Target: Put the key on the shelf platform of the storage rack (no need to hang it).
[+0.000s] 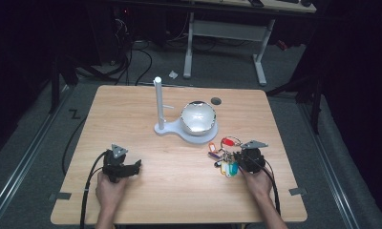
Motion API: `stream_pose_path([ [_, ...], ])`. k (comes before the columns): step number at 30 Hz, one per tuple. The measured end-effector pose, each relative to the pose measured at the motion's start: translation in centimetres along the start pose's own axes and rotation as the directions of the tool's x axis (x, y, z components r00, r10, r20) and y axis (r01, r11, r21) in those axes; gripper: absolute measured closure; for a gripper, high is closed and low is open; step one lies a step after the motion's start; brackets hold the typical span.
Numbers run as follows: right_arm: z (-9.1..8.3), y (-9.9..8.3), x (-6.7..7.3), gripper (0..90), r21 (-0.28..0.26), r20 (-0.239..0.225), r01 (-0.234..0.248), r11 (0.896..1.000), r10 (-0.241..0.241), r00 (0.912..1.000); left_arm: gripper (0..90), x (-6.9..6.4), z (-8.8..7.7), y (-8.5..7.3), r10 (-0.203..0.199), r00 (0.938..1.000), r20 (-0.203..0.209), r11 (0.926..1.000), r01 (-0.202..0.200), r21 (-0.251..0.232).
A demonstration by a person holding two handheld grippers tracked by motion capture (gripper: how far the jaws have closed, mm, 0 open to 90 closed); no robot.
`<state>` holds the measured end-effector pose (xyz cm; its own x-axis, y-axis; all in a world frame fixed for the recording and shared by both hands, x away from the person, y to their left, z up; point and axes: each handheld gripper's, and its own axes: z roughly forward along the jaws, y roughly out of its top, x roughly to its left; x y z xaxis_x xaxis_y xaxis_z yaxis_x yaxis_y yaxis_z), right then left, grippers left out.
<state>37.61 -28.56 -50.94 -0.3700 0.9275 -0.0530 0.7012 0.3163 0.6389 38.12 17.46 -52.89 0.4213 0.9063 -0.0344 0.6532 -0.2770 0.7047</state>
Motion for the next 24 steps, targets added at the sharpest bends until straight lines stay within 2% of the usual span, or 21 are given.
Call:
stream_pose_path([
  [9,-1.2,0.3,-0.2,82.2,-0.064,-0.022,-0.002,0.998,0.0,0.9998,17.7,0.0,0.0,0.0,0.0,1.0,0.0,1.0,0.0,0.0],
  [14,-2.0,0.5,-0.6,82.2,-0.094,-0.036,-0.021,0.995,0.018,0.9992,17.7,0.0,0.0,0.0,0.0,1.0,0.0,1.0,0.0,0.0],
  [24,-3.6,1.9,-1.0,82.2,-0.159,-0.04,-0.011,0.987,0.004,0.9992,17.7,0.0,0.0,0.0,-0.001,1.0,0.0,1.0,0.001,0.0],
])
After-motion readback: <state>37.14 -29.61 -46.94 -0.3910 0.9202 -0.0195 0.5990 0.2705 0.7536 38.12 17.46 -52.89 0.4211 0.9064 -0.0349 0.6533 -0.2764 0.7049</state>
